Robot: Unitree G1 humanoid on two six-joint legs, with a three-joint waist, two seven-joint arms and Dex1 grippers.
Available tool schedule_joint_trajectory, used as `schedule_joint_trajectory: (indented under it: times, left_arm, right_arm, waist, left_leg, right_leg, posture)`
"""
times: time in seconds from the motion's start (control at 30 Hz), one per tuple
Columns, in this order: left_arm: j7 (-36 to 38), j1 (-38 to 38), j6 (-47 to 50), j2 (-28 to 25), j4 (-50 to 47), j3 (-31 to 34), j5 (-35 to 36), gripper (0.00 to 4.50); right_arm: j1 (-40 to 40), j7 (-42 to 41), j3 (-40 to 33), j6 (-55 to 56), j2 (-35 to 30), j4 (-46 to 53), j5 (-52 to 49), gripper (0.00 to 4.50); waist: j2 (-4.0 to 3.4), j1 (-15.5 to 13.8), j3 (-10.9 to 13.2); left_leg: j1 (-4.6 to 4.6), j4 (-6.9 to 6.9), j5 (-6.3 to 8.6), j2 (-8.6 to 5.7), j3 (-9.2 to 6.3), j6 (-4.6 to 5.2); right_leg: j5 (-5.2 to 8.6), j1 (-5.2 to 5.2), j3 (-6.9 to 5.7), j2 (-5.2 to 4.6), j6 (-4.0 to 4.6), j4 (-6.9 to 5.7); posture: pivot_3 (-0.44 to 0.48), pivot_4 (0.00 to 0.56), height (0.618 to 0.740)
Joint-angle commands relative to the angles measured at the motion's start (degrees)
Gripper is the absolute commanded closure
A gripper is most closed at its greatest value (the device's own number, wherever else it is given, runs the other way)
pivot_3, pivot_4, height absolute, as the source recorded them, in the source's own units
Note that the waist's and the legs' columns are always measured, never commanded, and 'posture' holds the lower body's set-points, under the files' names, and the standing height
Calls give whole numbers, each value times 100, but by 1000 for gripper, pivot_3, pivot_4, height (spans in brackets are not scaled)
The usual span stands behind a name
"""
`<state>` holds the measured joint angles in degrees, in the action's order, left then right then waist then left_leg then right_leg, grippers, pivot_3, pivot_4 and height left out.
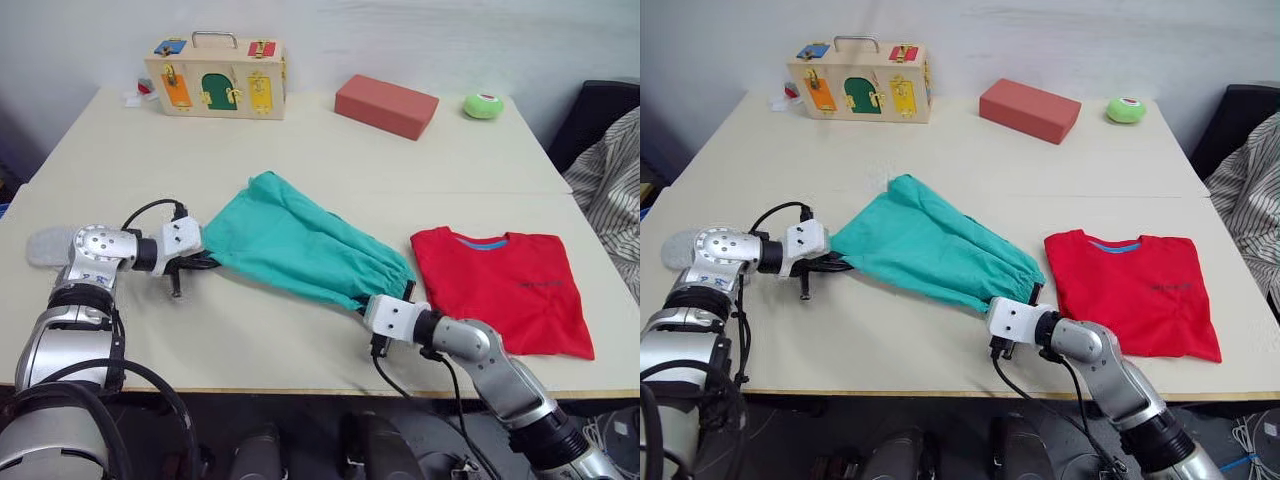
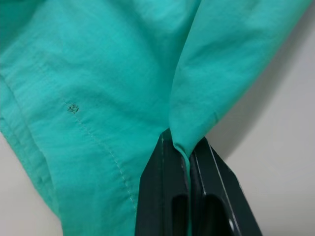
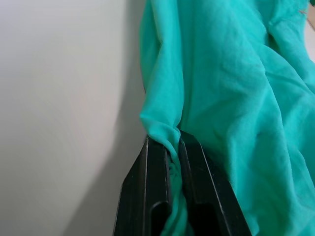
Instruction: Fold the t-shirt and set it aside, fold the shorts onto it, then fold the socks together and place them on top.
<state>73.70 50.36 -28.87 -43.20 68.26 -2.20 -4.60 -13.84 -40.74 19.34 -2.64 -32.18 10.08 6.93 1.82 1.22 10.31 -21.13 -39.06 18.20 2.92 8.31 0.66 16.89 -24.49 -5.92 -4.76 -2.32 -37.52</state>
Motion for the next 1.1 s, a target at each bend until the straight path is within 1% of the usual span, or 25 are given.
schedule_joint_trajectory:
  times: [0.03, 0.1, 0.17, 0.27, 0.3, 0.37, 0.47, 0.5, 0.57, 0.7, 0.77, 0.83, 0.87, 0.97, 1.0, 1.03, 1.1]
  left_arm:
    - [766, -969, 339, -313, -859, 276, 586, 4470]
    - [825, -2038, 770, -554, -2233, 656, 1165, 4470]
    - [603, -3097, 1366, -674, -3694, 978, 1598, 4470]
    - [-22, -4711, 2234, -674, -5780, 1557, 2046, 4470]
    - [-275, -5208, 2431, -611, -6364, 1763, 2118, 4470]
    - [-764, -5949, 2739, -451, -7228, 2059, 2183, 4470]
    - [-1275, -6510, 2984, -231, -7890, 2282, 2202, 4470]
    - [-1402, -6619, 3024, -176, -8021, 2319, 2173, 4470]
    - [-1649, -6771, 3090, -75, -8219, 2370, 2121, 4470]
    - [-1804, -6879, 3008, -63, -8259, 2390, 2050, 4470]
    - [-1794, -6862, 3076, -78, -8231, 2393, 2152, 4470]
    - [-1639, -6918, 3176, -148, -8261, 2381, 2296, 4500]
    - [-1524, -7013, 3157, -268, -8264, 2344, 2216, 4272]
    - [-1382, -7146, 3101, -447, -8251, 2293, 2094, 3458]
    - [-1383, -7151, 3130, -433, -8265, 2319, 2181, 3141]
    - [-1380, -7142, 3287, -381, -8397, 2440, 2482, 2825]
    - [-1377, -7129, 3494, -316, -8566, 2592, 2845, 2173]
  right_arm:
    - [-398, -498, -184, 393, -106, -423, -343, 4500]
    - [-718, -859, -128, 730, -60, -834, -535, 4500]
    - [-917, -1111, -118, 1051, -57, -1227, -638, 4500]
    - [-1136, -1522, -156, 1496, -96, -1739, -824, 4500]
    - [-1197, -1635, -173, 1604, -120, -1893, -864, 4500]
    - [-1281, -1795, -218, 1771, -141, -2112, -937, 4500]
    - [-1271, -1952, -254, 1886, -151, -2209, -1016, 4500]
    - [-1229, -1999, -255, 1892, -159, -2195, -1028, 4500]
    - [-1111, -2062, -264, 1867, -192, -2130, -1038, 4500]
    - [-815, -2018, -411, 1542, -193, -1834, -1204, 4500]
    - [-628, -1927, -559, 1222, -174, -1580, -1400, 4500]
    - [-492, -1844, -645, 1142, -213, -1425, -1386, 3919]
    - [-398, -1912, -700, 954, -252, -1293, -1524, 3696]
    - [-262, -1977, -808, 706, -312, -1078, -1694, 2668]
    - [-236, -1950, -843, 772, -337, -1065, -1648, 2316]
    - [-83, -2040, -984, 775, -463, -935, -1781, 1940]
    - [108, -2157, -1148, 752, -624, -763, -1970, 1252]
  waist:
    - [0, 50, 0]
    - [-12, 193, 4]
    - [-13, 258, 4]
    - [-29, 233, 15]
    - [-33, 228, 17]
    - [-36, 189, 19]
    - [-36, 93, 19]
    - [-36, 66, 19]
    - [-37, 34, 19]
    - [-38, 35, 20]
    - [-39, 39, 20]
    - [-40, 40, 21]
    - [-39, 40, 21]
    - [-44, 40, 24]
    - [-48, 40, 26]
    - [-50, 40, 27]
    - [-50, 24, 27]
  left_leg:
    - [-2, 1, 1, 2, -1, -3]
    - [0, 2, 10, 19, 10, -18]
    - [0, 6, 19, 44, 11, -34]
    - [-2, 8, 31, 64, 4, -52]
    - [1, 11, 34, 65, 6, -54]
    - [6, 10, 37, 65, 8, -53]
    - [7, 7, 40, 63, 2, -48]
    - [8, 6, 49, 63, 0, -31]
    - [11, 7, 50, 64, -3, -28]
    - [9, 9, 49, 65, -7, -31]
    - [8, 12, 50, 65, -7, -34]
    - [7, 13, 51, 65, -7, -35]
    - [7, 13, 52, 65, -7, -36]
    - [7, 16, 54, 66, -7, -34]
    - [7, 17, 55, 66, -7, -33]
    - [7, 17, 56, 66, -7, -30]
    - [5, 20, 56, 66, -8, -30]
  right_leg:
    - [4, -2, -1, 0, 6, -1]
    - [7, -7, 7, 12, 10, -1]
    - [14, -8, 28, 18, 22, -12]
    - [29, -11, 18, 25, 45, -12]
    - [29, -13, 21, 26, 46, -10]
    - [31, -11, 27, 24, 48, 3]
    - [31, -5, 21, 21, 50, 6]
    - [29, -4, 20, 21, 52, 4]
    - [26, -5, 17, 22, 58, -1]
    - [28, -6, 13, 23, 63, -1]
    - [29, -7, 13, 23, 65, 1]
    - [29, -8, 12, 23, 65, 4]
    - [29, -7, 12, 23, 65, 4]
    - [31, -8, 11, 23, 67, 7]
    - [31, -8, 11, 23, 67, 8]
    - [31, -8, 12, 23, 68, 9]
    - [32, -10, 11, 23, 69, 10]
  posture:
    - [0, 150, 740]
    - [0, 150, 740]
    - [0, 150, 740]
    - [0, 150, 740]
    - [0, 150, 740]
    - [0, 150, 740]
    - [0, 150, 740]
    - [0, 150, 740]
    - [0, 150, 740]
    - [0, 150, 740]
    - [0, 150, 740]
    - [0, 150, 740]
    - [0, 150, 740]
    - [0, 150, 740]
    - [0, 150, 740]
    - [0, 150, 740]
    - [0, 150, 740]
